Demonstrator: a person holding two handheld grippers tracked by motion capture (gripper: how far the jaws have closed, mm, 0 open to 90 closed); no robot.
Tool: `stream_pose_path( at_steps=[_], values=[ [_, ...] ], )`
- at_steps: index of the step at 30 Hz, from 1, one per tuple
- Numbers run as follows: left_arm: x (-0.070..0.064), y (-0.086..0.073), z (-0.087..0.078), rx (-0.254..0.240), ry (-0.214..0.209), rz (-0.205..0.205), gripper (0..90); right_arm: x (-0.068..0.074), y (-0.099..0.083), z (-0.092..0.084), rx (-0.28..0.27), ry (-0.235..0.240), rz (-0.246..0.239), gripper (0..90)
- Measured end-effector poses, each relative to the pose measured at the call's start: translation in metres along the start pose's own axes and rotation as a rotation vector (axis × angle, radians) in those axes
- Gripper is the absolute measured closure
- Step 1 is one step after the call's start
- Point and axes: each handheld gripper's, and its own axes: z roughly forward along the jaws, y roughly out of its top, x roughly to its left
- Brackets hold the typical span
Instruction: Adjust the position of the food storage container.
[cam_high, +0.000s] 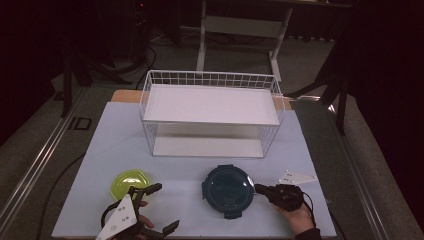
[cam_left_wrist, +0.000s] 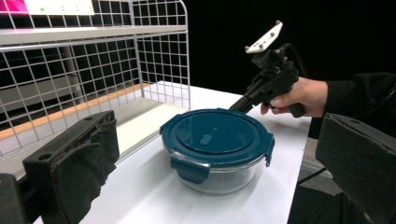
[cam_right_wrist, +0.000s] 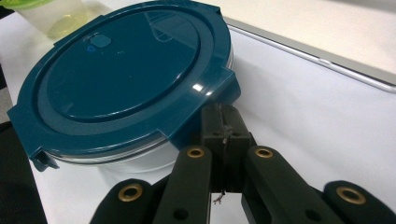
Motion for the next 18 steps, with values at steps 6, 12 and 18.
stream_pose_path(
  at_steps=[6, 12, 18],
  values=[
    [0.0, -0.001, 0.001, 0.005, -0.002, -0.003, 0.0, 0.006, 0.005, 0.006, 0.001, 0.01, -0.009, 90.0],
    [-0.001, 0.0, 0.002, 0.011, -0.006, -0.009, 0.0, 0.009, 0.011, 0.004, -0.026, -0.003, -0.03, 90.0],
    [0.0, 0.006, 0.005, 0.026, -0.006, -0.022, 0.0, 0.013, 0.02, -0.005, -0.066, -0.027, -0.068, 90.0]
  ],
)
